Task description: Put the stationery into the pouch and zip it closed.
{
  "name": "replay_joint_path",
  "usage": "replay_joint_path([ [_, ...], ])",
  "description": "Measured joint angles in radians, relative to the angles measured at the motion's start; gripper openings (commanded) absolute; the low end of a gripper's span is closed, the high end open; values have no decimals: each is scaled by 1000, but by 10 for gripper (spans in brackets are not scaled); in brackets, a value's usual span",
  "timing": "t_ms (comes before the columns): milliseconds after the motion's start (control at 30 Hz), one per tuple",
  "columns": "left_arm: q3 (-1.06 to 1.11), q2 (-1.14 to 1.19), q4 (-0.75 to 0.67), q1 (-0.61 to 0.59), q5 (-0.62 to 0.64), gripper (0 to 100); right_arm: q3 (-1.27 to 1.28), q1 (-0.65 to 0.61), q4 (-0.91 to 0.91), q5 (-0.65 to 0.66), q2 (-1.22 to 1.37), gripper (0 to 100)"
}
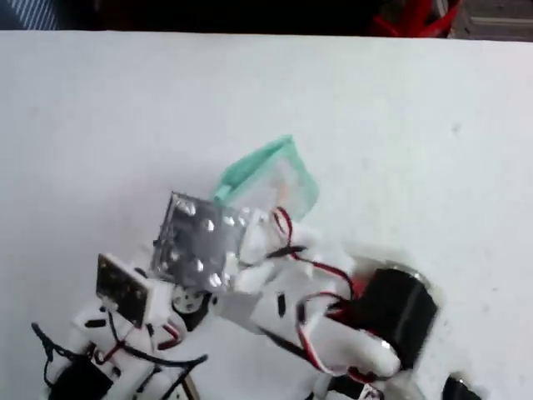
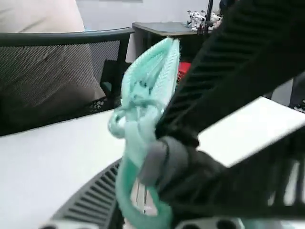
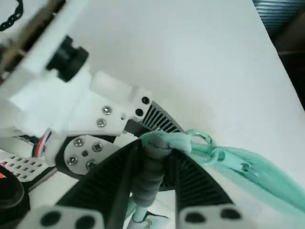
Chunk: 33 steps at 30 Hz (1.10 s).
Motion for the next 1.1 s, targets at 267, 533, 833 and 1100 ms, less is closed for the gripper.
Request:
replay_joint_path([
  [267, 0, 0, -2, -29, -2, 22, 41, -25, -8, 0, -20, 19],
  [533, 5, 0, -14, -69, -2, 22, 186, -98, -14, 0, -157, 19],
  [833, 5, 0, -26, -104, -2, 22, 207, -6, -14, 61, -198, 170],
  [1100, 71, 14, -92, -117, 0, 21, 221, 285, -6, 92, -212, 233],
])
